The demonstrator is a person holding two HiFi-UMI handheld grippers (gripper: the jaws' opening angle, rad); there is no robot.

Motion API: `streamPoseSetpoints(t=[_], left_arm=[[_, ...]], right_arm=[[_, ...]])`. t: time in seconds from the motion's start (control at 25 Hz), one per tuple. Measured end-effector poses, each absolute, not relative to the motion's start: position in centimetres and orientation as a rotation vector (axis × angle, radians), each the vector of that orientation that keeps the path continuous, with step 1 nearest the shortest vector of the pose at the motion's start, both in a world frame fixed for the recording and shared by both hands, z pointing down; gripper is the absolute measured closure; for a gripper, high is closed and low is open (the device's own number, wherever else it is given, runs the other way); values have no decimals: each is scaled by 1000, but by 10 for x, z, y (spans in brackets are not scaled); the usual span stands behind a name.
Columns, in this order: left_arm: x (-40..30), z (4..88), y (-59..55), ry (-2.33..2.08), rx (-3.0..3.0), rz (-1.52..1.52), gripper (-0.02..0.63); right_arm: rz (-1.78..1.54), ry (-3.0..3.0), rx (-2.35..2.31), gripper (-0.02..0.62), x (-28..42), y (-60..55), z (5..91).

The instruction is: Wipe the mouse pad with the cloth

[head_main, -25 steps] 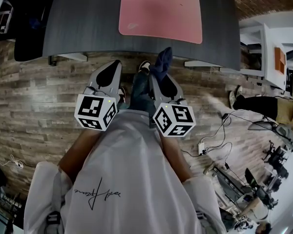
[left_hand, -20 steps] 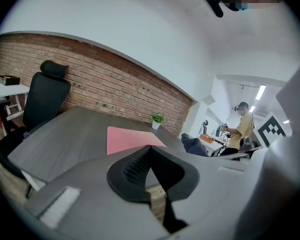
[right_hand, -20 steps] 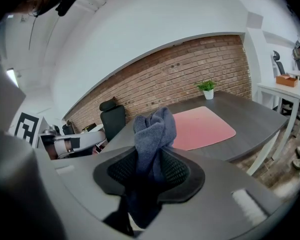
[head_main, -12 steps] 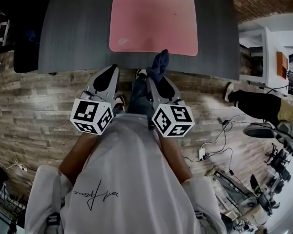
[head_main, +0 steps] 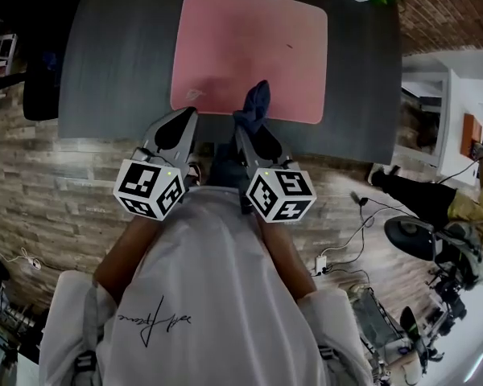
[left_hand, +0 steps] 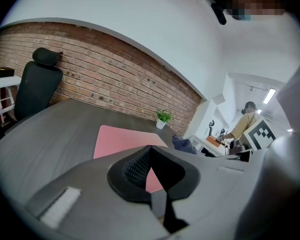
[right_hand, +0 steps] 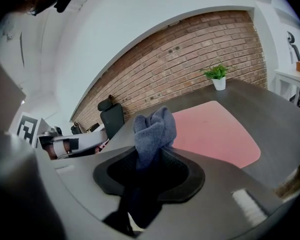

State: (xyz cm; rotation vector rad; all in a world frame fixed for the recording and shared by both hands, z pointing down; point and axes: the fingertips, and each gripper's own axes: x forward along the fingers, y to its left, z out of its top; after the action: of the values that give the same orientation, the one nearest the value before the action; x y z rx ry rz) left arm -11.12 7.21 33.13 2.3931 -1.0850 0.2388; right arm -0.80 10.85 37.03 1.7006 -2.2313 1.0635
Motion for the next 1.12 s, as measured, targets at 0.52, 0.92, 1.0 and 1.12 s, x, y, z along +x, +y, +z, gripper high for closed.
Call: streamPoseSetpoints(t=[0.52, 0.92, 1.0, 1.12], left_arm=[[-47, 332, 6, -1112, 2345, 199, 597], [-1, 334, -11, -1121, 2314, 179, 597], [3, 334, -12, -1132, 2324, 191, 597], [1, 341, -5, -1150, 2306, 213, 597]], right_arm=[[1108, -2348, 1581, 460, 49, 33, 372], [1190, -2346, 1552, 460, 104, 8, 401], [1205, -2337, 1554, 460, 110, 2, 408], [1200, -2323, 1573, 460, 118, -1, 412]])
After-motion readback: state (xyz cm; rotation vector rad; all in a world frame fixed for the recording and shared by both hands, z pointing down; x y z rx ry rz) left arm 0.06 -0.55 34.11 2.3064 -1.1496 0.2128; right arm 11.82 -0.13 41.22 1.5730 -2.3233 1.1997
